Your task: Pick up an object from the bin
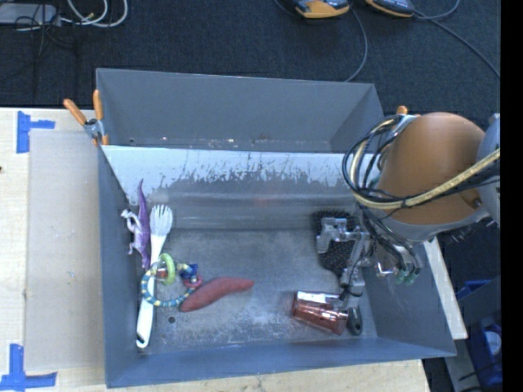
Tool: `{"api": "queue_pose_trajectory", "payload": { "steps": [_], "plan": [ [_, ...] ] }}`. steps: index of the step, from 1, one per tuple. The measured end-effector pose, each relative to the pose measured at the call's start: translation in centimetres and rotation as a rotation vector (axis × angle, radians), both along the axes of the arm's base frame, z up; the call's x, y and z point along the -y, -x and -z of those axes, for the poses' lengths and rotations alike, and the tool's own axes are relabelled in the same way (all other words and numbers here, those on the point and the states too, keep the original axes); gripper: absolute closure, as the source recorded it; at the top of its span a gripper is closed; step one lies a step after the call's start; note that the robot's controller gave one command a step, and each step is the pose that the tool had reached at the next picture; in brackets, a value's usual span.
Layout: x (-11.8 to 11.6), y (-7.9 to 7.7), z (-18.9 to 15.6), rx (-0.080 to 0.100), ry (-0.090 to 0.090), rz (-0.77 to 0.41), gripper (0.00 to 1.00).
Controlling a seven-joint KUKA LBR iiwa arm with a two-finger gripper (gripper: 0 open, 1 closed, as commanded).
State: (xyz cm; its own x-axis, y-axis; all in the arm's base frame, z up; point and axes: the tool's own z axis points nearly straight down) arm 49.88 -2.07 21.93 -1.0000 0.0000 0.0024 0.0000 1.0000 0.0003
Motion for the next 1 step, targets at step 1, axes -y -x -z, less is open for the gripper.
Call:
{"api": "queue_pose_trajectory", "payload": {
  "steps": [1],
  "plan": [
    [0.0,0.0,0.0,0.0,0.0,0.0,0.0]
  ]
}}
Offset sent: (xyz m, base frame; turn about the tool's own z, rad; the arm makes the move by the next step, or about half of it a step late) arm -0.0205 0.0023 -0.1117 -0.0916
